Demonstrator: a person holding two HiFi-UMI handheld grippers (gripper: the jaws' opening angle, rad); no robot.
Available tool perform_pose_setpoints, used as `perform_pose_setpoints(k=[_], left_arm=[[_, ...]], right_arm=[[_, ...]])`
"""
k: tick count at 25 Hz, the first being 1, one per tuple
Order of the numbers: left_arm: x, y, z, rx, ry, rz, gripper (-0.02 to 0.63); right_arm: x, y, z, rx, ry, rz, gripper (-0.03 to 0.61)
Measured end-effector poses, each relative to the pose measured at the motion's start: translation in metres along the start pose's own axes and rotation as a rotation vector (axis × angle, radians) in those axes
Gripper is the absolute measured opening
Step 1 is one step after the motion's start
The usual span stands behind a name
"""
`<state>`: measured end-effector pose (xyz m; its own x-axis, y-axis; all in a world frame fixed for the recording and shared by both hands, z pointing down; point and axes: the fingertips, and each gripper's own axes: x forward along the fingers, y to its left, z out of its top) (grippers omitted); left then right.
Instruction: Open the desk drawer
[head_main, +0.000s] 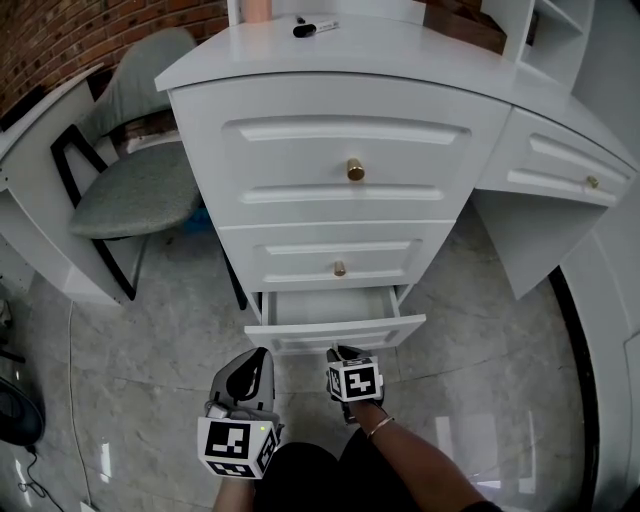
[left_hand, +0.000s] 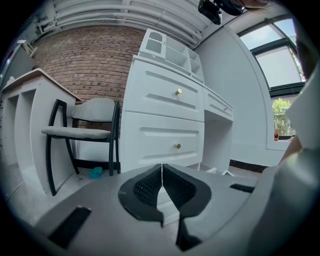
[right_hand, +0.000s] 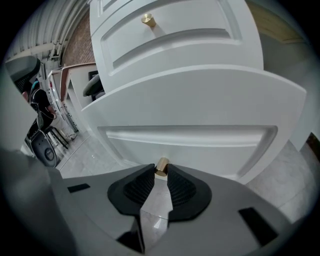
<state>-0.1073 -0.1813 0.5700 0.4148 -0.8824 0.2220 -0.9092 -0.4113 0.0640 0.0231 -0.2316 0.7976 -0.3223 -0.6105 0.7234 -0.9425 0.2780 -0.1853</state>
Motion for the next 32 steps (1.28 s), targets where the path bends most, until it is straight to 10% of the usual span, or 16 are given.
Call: perform_pose_setpoints(k=[32], left_arm=[[-0.005, -0.011, -0.008, -0.008, 0.04, 0.019, 0.011]], right_arm=[[-0.044, 0.019, -0.051, 0.127, 0.047, 0.053, 0.077]])
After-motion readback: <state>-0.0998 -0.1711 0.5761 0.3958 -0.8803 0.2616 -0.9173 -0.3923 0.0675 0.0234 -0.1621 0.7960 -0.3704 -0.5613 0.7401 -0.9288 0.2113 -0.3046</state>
